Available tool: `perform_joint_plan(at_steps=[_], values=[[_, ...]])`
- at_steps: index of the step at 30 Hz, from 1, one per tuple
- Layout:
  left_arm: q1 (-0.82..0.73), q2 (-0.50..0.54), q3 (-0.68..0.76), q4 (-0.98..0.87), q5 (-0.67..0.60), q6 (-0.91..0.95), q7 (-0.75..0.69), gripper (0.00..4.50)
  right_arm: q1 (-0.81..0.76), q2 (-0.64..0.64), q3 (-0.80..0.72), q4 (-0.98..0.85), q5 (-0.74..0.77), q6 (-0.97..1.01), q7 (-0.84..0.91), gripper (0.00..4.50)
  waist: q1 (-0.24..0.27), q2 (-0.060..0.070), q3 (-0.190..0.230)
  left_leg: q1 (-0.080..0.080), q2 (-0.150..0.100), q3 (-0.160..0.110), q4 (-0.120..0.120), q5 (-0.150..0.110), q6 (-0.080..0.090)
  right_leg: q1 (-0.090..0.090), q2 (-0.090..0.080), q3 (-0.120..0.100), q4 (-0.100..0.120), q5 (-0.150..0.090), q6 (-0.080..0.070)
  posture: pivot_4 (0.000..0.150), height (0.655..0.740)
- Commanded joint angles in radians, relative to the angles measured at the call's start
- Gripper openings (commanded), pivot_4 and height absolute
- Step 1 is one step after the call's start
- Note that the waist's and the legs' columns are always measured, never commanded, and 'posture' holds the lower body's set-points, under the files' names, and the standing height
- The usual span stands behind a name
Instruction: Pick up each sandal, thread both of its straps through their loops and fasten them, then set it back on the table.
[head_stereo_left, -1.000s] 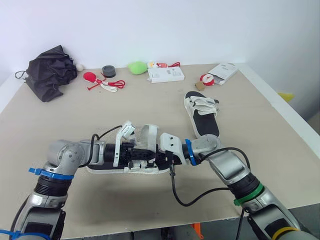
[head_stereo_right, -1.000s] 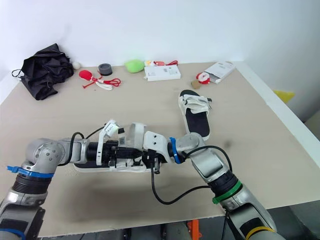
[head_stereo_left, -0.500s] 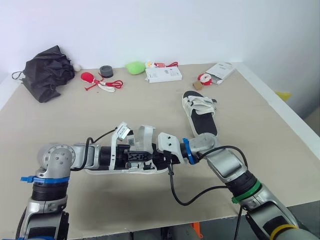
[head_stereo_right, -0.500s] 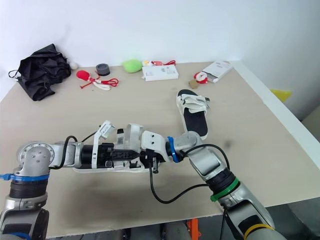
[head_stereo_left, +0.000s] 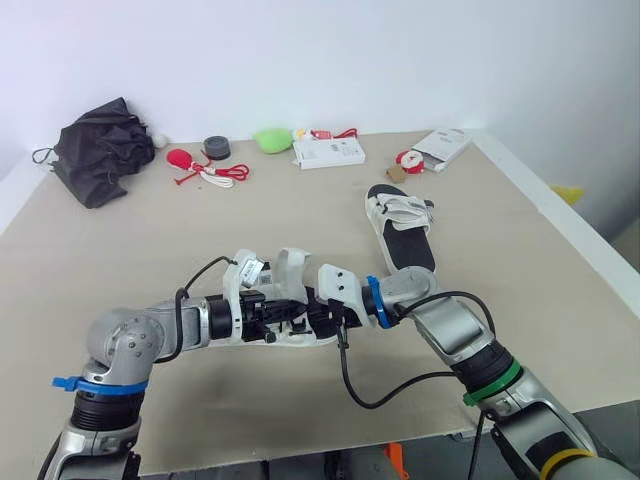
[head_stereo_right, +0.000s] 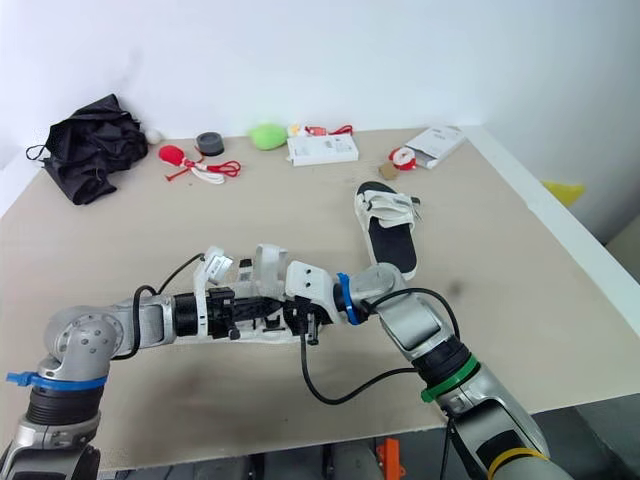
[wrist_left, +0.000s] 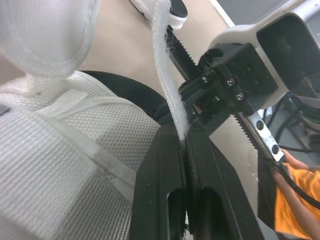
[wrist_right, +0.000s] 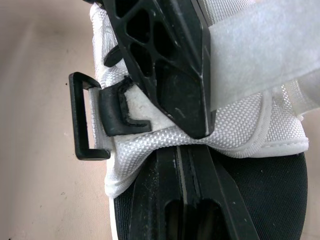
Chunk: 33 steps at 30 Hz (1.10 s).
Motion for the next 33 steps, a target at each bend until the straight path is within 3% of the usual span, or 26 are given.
perform_joint_plan(at_steps=[1,11,22,33], values=[[0.026,0.002,-0.022,-0.002,0.014,0.002,-0.006,0.05,0.034,-0.022,0.05,0.064,-0.062,0.033,-0.006,0.0,0.0,0.0,0.0,0.0,0.0,0.0,0.0,0.0,0.0,0.0,0.0,0.0,-0.001,0.0,0.0,0.15,0.74],[0.051,0.014,0.013,-0.07,-0.12,0.057,-0.078,0.05,0.026,-0.026,0.053,0.07,-0.07,0.028,0.011,0.0,0.0,0.0,0.0,-0.003,-0.001,0.0,-0.005,0.001,0.001,0.001,0.002,0.001,-0.001,0.0,0.0,0.15,0.74],[0.08,0.093,-0.056,-0.074,-0.033,-0.023,-0.149,0.05,0.03,-0.029,0.058,0.067,-0.073,0.023,0.015,0.0,0.0,-0.001,0.0,-0.003,0.0,-0.001,-0.008,0.001,0.001,0.0,0.002,0.001,-0.002,-0.002,-0.002,0.15,0.74],[0.109,0.196,-0.217,-0.083,0.203,-0.294,-0.323,0.05,0.028,-0.029,0.059,0.069,-0.072,0.02,0.016,0.0,0.0,0.0,0.0,-0.002,0.0,-0.001,-0.009,0.0,0.001,-0.002,0.002,0.0,-0.002,-0.003,-0.003,0.15,0.74]])
